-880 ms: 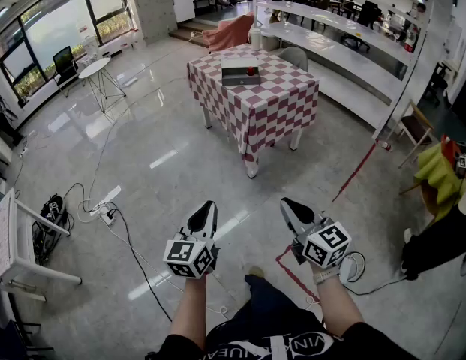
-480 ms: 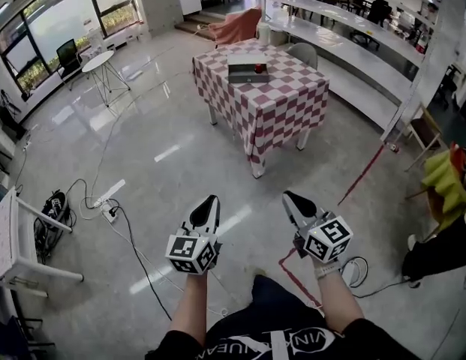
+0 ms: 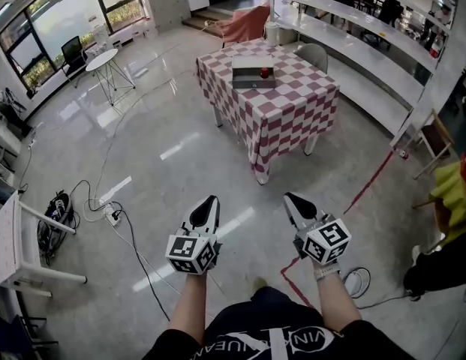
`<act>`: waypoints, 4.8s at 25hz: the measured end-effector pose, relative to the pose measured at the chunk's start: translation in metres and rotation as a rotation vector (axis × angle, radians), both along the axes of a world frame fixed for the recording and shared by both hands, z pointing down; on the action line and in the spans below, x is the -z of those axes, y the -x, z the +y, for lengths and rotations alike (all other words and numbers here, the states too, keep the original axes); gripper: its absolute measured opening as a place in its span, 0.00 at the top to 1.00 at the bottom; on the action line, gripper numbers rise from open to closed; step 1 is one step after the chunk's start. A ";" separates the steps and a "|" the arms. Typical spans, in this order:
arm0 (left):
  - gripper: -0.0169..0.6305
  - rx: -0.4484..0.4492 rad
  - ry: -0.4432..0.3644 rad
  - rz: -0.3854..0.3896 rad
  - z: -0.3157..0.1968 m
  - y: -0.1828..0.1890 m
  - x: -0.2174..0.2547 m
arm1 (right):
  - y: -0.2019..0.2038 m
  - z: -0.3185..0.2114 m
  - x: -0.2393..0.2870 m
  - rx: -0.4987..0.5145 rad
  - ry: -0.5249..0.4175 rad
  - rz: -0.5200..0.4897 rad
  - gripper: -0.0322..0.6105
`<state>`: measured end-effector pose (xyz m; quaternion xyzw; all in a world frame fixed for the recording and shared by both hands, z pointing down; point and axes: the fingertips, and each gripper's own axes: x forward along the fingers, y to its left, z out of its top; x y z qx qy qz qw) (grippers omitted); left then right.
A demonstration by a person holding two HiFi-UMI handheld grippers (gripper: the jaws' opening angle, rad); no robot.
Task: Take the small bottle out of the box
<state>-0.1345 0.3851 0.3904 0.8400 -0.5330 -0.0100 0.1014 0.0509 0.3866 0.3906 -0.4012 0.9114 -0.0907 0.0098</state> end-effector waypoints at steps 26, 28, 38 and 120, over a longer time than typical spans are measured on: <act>0.94 0.040 0.101 0.002 -0.095 -0.007 -0.049 | -0.035 -0.103 -0.058 -0.064 0.127 0.011 0.94; 0.94 0.041 0.121 0.010 -0.107 -0.007 -0.059 | -0.036 -0.115 -0.056 -0.060 0.110 0.025 0.94; 0.94 -0.004 0.086 0.019 -0.186 -0.003 -0.048 | -0.039 -0.190 -0.034 -0.104 0.061 -0.009 0.94; 0.94 0.057 0.175 -0.021 -0.514 0.002 -0.088 | -0.028 -0.534 -0.083 0.010 0.179 -0.110 0.94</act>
